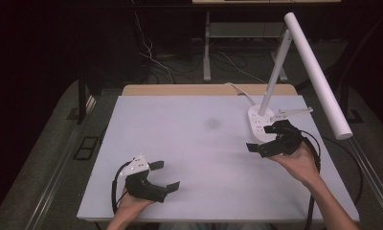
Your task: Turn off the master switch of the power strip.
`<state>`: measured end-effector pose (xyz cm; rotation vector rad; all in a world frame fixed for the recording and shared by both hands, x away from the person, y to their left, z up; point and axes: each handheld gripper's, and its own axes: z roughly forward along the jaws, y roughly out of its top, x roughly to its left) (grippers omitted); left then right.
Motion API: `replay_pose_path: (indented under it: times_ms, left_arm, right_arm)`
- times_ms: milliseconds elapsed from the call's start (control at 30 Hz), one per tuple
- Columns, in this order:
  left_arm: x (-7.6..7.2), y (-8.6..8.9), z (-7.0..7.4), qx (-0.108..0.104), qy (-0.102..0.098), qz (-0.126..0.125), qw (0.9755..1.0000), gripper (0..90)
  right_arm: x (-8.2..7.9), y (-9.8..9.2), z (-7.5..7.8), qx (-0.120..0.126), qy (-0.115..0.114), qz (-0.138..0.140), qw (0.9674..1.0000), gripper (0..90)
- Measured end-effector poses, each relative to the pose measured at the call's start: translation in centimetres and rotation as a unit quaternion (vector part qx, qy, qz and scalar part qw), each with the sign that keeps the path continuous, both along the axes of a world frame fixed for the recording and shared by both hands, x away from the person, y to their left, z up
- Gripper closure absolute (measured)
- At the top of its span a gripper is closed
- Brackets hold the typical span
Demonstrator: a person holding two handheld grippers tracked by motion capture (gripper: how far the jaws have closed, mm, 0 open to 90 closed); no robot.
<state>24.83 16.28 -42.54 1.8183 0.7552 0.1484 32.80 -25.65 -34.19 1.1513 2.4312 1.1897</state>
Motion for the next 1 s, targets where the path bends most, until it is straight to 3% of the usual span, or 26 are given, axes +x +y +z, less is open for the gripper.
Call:
replay_pose_path:
  times_ms: [1000]
  left_arm:
    - [0.1,0.2,0.0,-0.001,-0.003,0.002,1.0,0.9]
  right_arm:
    - [5.2,0.2,-0.3,-0.044,0.0,-0.021,0.9988,4.1]
